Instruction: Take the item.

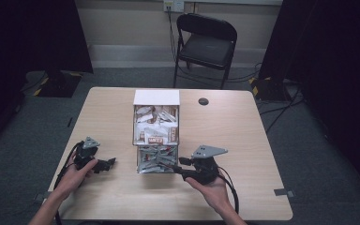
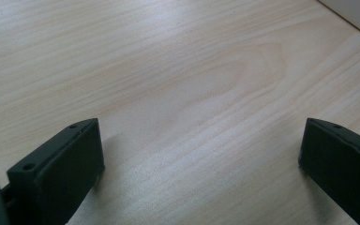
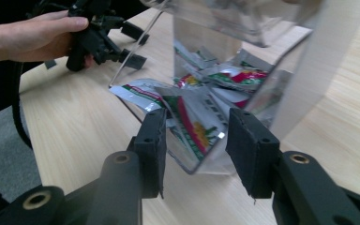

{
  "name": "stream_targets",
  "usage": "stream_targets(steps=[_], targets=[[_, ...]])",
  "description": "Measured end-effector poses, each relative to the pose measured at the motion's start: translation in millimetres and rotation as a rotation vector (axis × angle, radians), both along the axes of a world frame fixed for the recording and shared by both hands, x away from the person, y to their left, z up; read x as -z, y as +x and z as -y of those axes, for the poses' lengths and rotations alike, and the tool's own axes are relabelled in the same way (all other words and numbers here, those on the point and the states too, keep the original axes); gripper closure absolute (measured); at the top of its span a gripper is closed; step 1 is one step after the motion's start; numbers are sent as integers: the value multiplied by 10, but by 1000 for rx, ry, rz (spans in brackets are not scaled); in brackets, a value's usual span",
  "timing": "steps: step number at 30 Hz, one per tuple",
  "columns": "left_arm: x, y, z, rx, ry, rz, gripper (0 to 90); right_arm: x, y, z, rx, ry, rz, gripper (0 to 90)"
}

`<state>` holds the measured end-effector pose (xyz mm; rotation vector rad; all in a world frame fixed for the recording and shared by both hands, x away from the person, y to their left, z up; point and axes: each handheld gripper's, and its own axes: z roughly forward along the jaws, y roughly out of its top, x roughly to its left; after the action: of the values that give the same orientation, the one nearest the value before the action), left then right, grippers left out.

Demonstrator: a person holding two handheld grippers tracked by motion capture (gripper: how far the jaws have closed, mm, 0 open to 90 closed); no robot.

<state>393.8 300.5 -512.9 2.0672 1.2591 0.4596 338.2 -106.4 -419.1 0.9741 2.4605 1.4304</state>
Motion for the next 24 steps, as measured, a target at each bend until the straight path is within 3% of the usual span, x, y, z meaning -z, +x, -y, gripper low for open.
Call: stream_targets(steps=[18,22,24], targets=[[0,-1,1,0,1,2,0,121,114,-280,-46,-19,-19,612],[-1,-1,-1,1,4,0,0,168,116,-306,-41,0,-29,618],[1,-1,1,0,0,1,0,189,112,-330,-50,-22,-26,620]])
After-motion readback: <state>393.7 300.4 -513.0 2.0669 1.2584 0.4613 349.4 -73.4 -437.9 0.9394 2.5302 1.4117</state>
